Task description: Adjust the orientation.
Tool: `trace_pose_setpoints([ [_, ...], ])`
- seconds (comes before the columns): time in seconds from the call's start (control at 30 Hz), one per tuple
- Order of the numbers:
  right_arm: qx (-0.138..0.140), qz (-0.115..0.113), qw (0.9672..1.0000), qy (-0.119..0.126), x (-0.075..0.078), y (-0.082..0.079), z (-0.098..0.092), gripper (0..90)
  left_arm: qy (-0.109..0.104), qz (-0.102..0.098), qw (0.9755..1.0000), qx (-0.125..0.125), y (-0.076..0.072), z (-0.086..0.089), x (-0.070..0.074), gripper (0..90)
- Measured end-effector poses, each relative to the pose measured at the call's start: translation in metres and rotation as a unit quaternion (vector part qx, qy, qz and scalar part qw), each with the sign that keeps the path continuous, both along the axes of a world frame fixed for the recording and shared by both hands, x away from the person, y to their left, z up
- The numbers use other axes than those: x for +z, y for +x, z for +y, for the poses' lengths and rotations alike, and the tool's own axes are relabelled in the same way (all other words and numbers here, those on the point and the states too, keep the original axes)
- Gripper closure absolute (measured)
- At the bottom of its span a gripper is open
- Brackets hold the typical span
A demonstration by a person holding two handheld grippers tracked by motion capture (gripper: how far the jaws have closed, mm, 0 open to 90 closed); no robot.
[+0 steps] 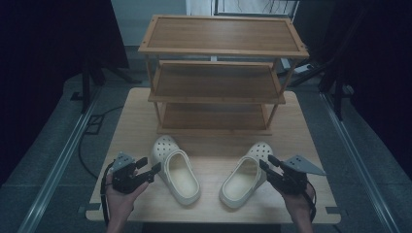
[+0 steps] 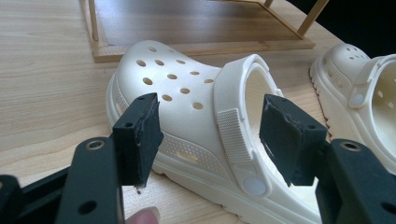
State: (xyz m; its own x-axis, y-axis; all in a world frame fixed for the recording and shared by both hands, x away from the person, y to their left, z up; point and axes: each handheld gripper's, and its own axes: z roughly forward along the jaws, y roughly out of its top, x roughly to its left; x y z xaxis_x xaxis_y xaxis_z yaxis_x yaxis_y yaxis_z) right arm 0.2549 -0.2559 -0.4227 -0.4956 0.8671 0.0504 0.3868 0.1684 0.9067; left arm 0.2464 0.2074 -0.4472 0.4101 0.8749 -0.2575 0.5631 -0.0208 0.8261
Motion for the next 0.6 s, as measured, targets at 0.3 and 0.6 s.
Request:
trace_pose_setpoints([
  [0.3,0.081,-0.003,0.9967,-0.008,0.004,-0.003,0.051,83.2,-0.006,0.002,1.0,-0.006,-0.001,-0.003,0.002,38.7],
  [0.6,0.147,0.007,0.989,-0.016,0.002,-0.006,0.107,87.4,-0.02,-0.002,0.9998,0.004,-0.005,0.006,0.006,38.9],
])
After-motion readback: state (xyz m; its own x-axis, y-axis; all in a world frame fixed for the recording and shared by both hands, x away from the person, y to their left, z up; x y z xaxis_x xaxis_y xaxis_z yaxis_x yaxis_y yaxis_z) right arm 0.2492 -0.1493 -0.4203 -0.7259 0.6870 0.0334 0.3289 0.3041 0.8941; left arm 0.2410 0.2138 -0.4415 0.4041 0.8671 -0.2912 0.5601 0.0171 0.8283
